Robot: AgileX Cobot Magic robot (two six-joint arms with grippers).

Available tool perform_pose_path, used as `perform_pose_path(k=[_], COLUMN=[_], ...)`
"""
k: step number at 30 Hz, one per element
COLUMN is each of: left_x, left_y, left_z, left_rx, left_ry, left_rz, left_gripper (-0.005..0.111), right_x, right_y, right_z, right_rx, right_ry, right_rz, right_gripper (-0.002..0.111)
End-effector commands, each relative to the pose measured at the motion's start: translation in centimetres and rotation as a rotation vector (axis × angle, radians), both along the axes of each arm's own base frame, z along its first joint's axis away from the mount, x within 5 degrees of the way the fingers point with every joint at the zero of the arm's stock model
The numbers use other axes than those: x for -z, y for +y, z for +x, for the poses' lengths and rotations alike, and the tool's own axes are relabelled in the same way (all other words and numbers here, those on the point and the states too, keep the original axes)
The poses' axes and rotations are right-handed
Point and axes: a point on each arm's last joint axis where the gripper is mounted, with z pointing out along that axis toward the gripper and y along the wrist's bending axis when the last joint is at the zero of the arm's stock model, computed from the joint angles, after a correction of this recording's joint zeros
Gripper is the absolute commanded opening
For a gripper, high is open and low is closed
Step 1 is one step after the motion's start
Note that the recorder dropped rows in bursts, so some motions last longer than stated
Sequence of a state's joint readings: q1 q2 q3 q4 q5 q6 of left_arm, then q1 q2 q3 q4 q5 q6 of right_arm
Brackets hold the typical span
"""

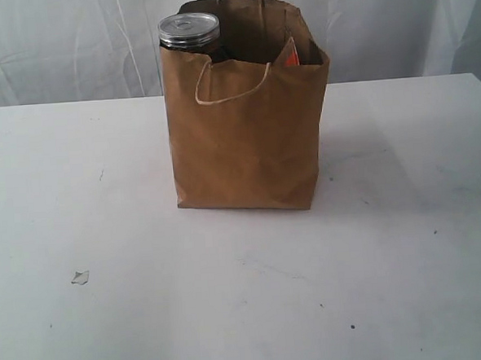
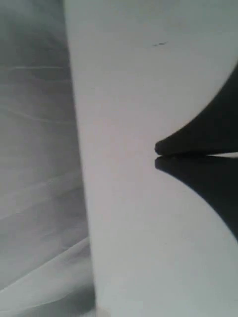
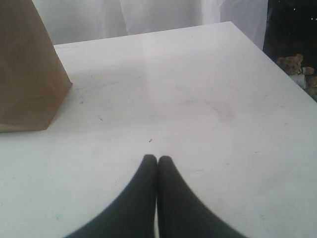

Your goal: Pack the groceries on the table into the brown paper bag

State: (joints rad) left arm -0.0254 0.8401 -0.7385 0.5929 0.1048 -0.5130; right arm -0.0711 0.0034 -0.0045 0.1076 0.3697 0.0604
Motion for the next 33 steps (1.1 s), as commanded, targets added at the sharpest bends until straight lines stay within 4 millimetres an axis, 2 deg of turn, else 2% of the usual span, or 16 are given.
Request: perform_pose_path(k=[1, 4, 7, 11, 13, 14, 15, 19, 24, 26, 31, 33], left_x=[-3.3, -4.5, -4.8, -4.4, -1.7, 0.9, 2.3, 6.2, 8.8, 9.1, 10.0, 11.4], left_y=[0.2, 0.0, -0.9, -0.9, -0.9, -0.9, -1.0, -1.3, -1.3, -1.4, -1.4, -1.3], left_z=[-3.3, -4.9, -6.4, -8.9, -10.0, -10.1, -10.1, -10.4, -11.3, -11.5, -11.5, -11.0], left_rx=[0.010, 0.034, 0.129, 0.131, 0.131, 0.132, 0.133, 0.139, 0.136, 0.136, 0.136, 0.126], left_ry=[-0.193, -0.224, -0.259, -0.325, -0.304, -0.241, -0.191, 0.048, 0.298, 0.340, 0.368, 0.330], left_rz=[0.084, 0.069, 0.050, 0.017, 0.015, -0.007, -0.030, -0.114, -0.123, -0.125, -0.130, -0.138], left_gripper=[0.000, 0.000, 0.000, 0.000, 0.000, 0.000, 0.000, 0.000, 0.000, 0.000, 0.000, 0.000], right_x=[0.1, 0.1, 0.1, 0.1, 0.1, 0.1, 0.1, 0.1, 0.1, 0.1, 0.1, 0.1], right_y=[-0.1, -0.1, -0.1, -0.1, -0.1, -0.1, -0.1, -0.1, -0.1, -0.1, -0.1, -0.1], right_z=[0.0, 0.0, 0.0, 0.0, 0.0, 0.0, 0.0, 0.0, 0.0, 0.0, 0.0, 0.0], right_rx=[0.010, 0.010, 0.010, 0.011, 0.011, 0.011, 0.011, 0.011, 0.011, 0.011, 0.011, 0.011], right_ry=[-0.003, -0.003, -0.003, -0.003, -0.003, -0.003, -0.003, -0.003, -0.003, -0.003, -0.003, -0.003], right_rz=[0.001, 0.001, 0.001, 0.003, 0.003, 0.003, 0.003, 0.003, 0.003, 0.003, 0.003, 0.003], right_gripper=[0.000, 0.000, 0.000, 0.000, 0.000, 0.000, 0.000, 0.000, 0.000, 0.000, 0.000, 0.000])
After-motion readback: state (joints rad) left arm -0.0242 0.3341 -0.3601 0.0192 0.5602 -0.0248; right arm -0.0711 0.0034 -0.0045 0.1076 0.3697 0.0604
